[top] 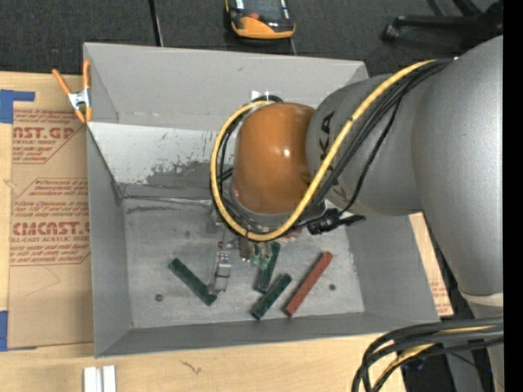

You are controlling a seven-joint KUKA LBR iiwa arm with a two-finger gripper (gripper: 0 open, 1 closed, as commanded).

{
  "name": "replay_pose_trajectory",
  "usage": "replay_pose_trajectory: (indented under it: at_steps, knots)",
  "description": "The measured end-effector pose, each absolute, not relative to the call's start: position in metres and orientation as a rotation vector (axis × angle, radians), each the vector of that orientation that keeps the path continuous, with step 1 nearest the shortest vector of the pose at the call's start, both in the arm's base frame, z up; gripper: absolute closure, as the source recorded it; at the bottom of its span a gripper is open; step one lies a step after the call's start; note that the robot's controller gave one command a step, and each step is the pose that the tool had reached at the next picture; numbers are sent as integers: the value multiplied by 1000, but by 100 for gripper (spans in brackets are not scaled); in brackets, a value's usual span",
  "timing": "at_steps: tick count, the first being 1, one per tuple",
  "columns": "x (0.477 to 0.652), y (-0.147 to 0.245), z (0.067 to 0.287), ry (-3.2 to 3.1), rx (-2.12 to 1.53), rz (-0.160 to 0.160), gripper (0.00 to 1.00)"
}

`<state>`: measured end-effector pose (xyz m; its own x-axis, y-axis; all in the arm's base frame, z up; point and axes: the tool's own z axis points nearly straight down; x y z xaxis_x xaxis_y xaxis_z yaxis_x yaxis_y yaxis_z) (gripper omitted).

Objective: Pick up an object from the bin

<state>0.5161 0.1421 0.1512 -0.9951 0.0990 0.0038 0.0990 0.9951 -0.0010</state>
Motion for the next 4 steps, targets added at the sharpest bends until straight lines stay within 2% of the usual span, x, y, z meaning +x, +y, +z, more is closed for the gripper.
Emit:
replay_pose_trajectory:
  at_steps: [1, 2, 3, 4]
  knots:
    - [512, 146, 136, -3094, -545, -1, 0]
    - [520, 146, 70, -3108, -463, 0, 0]
    - [493, 146, 69, -3097, -514, 0, 100]
    - [493, 146, 69, -3097, -514, -1, 100]
